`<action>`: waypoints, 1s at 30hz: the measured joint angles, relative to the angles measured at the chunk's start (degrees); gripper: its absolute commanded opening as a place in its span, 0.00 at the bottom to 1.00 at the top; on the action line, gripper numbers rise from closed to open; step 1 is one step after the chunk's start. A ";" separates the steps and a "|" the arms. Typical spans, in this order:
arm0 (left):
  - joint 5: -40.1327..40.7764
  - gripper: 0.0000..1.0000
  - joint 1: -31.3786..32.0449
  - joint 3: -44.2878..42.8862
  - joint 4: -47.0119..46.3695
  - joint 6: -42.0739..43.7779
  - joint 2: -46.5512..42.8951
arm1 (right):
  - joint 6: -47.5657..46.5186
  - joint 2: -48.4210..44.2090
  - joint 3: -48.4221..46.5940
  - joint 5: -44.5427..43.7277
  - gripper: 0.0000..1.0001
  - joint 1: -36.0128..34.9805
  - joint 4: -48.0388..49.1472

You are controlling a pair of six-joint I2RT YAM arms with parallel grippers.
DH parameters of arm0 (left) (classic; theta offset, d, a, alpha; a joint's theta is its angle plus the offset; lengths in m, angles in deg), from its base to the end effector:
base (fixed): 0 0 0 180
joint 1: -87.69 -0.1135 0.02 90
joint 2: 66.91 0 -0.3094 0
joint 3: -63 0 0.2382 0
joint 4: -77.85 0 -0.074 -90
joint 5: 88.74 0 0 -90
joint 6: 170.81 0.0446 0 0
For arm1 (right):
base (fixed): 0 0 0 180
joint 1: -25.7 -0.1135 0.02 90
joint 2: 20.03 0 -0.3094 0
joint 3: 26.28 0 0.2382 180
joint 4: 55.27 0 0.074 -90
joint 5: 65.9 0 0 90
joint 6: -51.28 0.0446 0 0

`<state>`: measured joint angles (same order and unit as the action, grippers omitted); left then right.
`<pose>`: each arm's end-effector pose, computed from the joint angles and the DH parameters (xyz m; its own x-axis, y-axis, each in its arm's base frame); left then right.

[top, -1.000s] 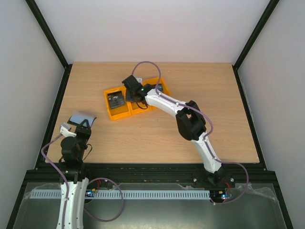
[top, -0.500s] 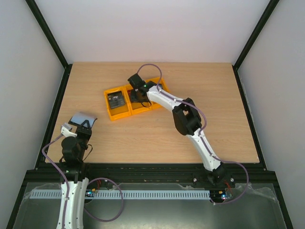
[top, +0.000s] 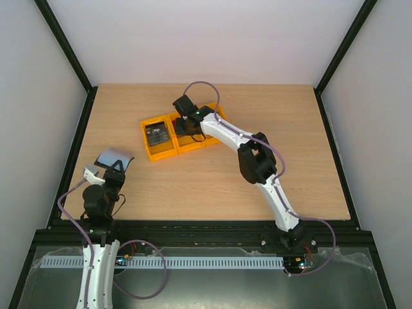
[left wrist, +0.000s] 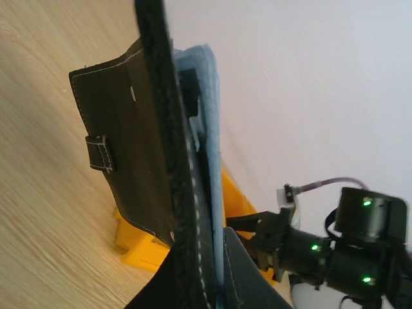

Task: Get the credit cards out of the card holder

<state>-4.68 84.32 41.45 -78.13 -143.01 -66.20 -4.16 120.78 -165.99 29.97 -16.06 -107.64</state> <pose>0.0516 -0.0016 0.1955 -0.0654 -0.8852 -0.4606 -0.0281 0.4630 -0.8859 0.4210 0.3820 0.2093 -0.8952 -0.0428 -0.4436 -0.2430 0.8813 0.4053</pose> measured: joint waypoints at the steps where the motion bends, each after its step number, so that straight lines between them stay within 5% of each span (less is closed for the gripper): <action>1: -0.63 0.02 0.00 0.24 -0.68 0.00 0.00 | -1.05 -1.77 1.11 0.44 0.18 -0.17 -0.17; 4: -4.02 0.02 0.00 1.38 -4.22 0.22 0.00 | -4.46 -8.76 4.74 1.46 0.36 -1.14 -0.24; 9: -10.78 0.02 -0.02 1.68 -11.69 1.66 0.02 | -12.46 -28.72 16.94 6.82 0.82 -3.76 4.90; 13: -19.37 0.02 -0.02 1.40 -20.83 4.15 2.08 | -16.61 -47.82 32.00 20.00 0.98 -4.83 16.79; 20: -42.25 0.02 1.42 -5.22 -31.85 17.03 9.42 | -16.44 -61.31 53.55 38.10 0.99 -4.79 39.08; 30: -57.29 0.02 7.65 -15.67 -35.45 38.84 13.70 | -20.92 -62.40 55.69 46.95 0.99 -4.83 39.76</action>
<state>-61.96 91.97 25.78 -113.58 -104.17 -52.49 -25.07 58.38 -110.29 76.92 -20.89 -67.88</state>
